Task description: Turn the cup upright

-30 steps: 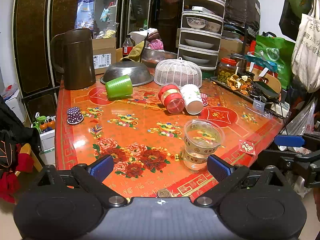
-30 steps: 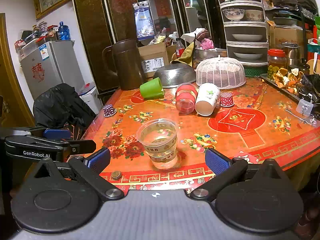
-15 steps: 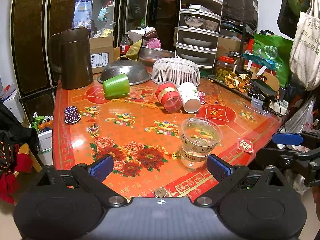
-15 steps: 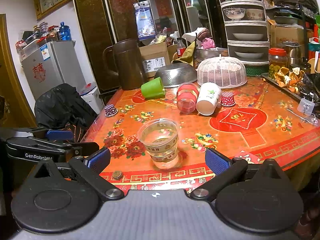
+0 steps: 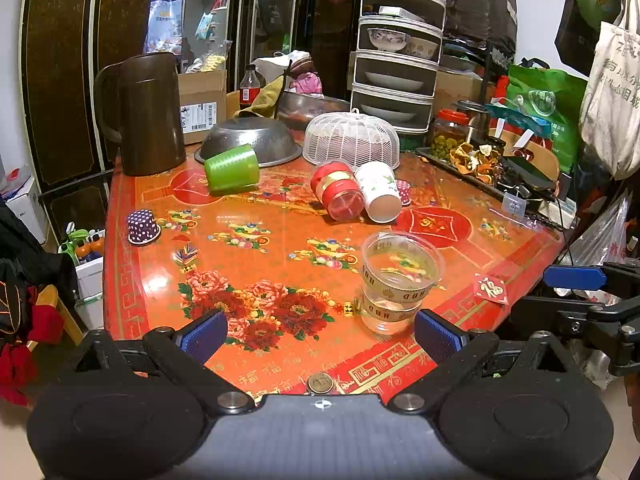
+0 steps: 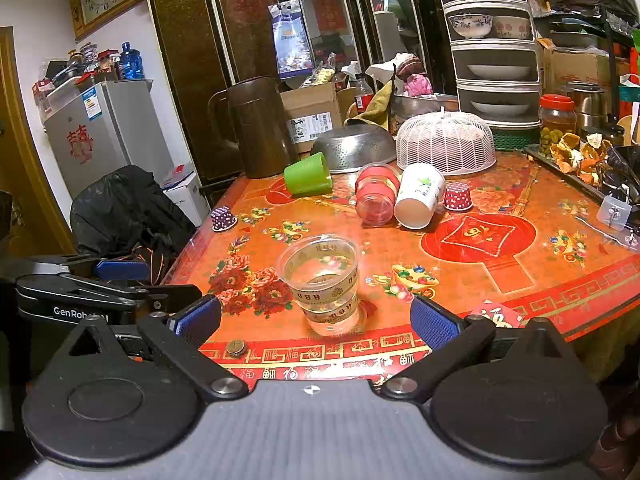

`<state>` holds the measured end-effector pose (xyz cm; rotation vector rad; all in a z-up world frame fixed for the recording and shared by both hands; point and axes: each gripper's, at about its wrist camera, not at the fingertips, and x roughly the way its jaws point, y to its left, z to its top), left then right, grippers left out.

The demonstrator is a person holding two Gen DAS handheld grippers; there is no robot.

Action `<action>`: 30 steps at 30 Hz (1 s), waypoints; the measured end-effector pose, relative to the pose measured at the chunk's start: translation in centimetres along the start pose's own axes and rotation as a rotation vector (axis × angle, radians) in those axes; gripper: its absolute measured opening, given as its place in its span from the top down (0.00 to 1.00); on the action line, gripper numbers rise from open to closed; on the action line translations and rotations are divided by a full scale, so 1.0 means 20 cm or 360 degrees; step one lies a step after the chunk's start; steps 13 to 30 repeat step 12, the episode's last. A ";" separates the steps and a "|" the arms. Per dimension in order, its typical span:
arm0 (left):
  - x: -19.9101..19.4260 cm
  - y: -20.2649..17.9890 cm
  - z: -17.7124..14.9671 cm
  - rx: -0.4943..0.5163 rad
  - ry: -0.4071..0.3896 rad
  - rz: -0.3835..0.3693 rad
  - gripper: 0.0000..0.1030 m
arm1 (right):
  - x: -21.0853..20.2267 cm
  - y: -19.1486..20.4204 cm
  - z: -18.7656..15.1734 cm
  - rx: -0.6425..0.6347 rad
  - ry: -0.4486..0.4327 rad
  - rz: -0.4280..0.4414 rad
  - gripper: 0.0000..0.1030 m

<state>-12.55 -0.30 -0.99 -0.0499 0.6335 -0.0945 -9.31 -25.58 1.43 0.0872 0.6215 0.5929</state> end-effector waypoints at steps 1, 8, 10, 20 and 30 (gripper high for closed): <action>0.00 0.00 0.00 0.0000 0.0000 0.0000 0.02 | 0.00 0.00 0.00 0.0000 0.0000 0.0000 0.01; 0.00 0.00 0.00 -0.0005 -0.0014 -0.0027 0.02 | 0.00 0.00 0.00 0.0000 0.0000 0.0000 0.01; -0.01 0.00 0.00 -0.0009 -0.0022 -0.0020 0.02 | 0.00 0.00 0.00 0.0001 -0.0001 0.0001 0.01; -0.01 0.01 0.00 -0.0013 -0.0041 0.0009 0.02 | 0.00 0.00 0.00 -0.0002 -0.0007 0.0003 0.01; -0.01 0.01 0.00 -0.0013 -0.0041 0.0009 0.02 | 0.00 0.00 0.00 -0.0002 -0.0007 0.0003 0.01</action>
